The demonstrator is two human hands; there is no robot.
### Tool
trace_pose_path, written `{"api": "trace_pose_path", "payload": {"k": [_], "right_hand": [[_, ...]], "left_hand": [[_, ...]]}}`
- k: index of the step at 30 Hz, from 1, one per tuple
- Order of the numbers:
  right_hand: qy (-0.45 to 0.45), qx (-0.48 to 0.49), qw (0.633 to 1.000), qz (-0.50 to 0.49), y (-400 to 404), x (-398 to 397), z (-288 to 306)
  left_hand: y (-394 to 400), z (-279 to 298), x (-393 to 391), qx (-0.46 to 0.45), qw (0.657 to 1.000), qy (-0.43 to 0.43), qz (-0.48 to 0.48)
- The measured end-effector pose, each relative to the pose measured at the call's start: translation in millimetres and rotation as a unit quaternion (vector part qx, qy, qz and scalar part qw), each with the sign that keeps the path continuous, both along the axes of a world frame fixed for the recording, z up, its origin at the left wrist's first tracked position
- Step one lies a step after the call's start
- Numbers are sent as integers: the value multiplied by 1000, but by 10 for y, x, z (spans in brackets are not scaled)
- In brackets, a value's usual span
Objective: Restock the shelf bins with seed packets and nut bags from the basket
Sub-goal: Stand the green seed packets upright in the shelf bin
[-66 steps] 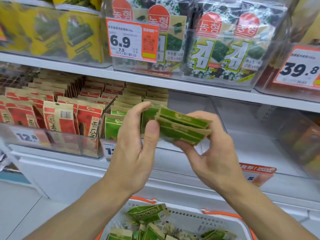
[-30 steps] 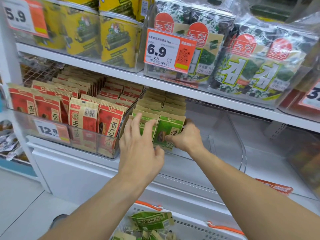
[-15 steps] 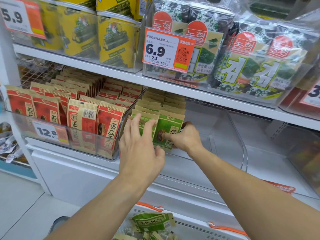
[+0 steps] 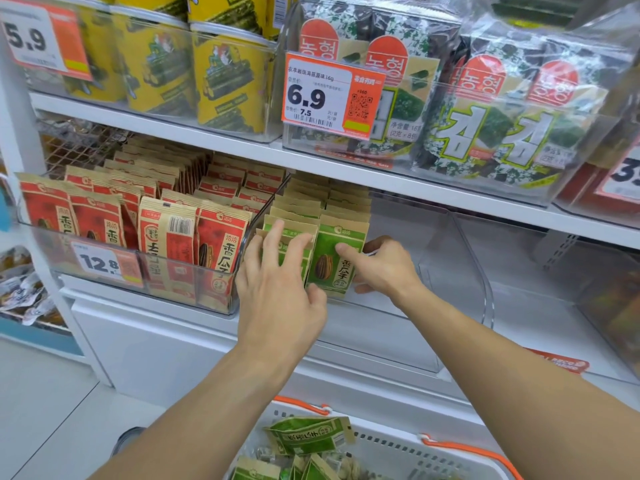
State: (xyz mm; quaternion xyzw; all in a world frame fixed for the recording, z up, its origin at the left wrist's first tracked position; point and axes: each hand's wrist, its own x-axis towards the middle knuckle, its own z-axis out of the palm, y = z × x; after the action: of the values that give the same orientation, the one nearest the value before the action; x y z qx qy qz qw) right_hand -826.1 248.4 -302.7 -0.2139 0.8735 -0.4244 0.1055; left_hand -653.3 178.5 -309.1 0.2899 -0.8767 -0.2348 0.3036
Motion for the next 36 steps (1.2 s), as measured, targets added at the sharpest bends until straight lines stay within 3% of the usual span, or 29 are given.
{"api": "trace_pose_path", "payload": {"k": [4, 9, 11, 15, 19, 23, 26, 28, 33, 36], "right_hand": [[33, 24, 999, -9, 170, 13, 83], [128, -50, 990, 11, 627, 212, 218], [165, -70, 983, 40, 937, 428, 220], [150, -18, 980, 131, 1674, 811, -171], [36, 152, 975, 156, 2429, 862, -1099], [-38, 295, 938, 178, 3026, 922, -1745], [-89, 348, 910, 206, 3258, 1027, -1940], [-118, 346, 908, 205, 3271, 1084, -2002], [-136, 359, 904, 190, 3145, 1116, -2166], [-135, 396, 893, 167, 3164, 1110, -2287]], "left_hand": [[35, 56, 36, -29, 998, 63, 13], [254, 129, 62, -29, 980, 197, -26], [445, 17, 62, 1, 987, 144, -75], [862, -498, 86, -11, 984, -129, -119], [1235, -1345, 270, 52, 910, -329, -246], [1528, -2065, 579, 125, 847, -459, -237], [1671, -2278, 682, 68, 843, -485, -224], [1746, -2310, 655, 83, 851, -471, -216], [1795, -2296, 543, 251, 877, -392, -116], [1764, -2278, 489, 347, 869, -350, -51]]}}
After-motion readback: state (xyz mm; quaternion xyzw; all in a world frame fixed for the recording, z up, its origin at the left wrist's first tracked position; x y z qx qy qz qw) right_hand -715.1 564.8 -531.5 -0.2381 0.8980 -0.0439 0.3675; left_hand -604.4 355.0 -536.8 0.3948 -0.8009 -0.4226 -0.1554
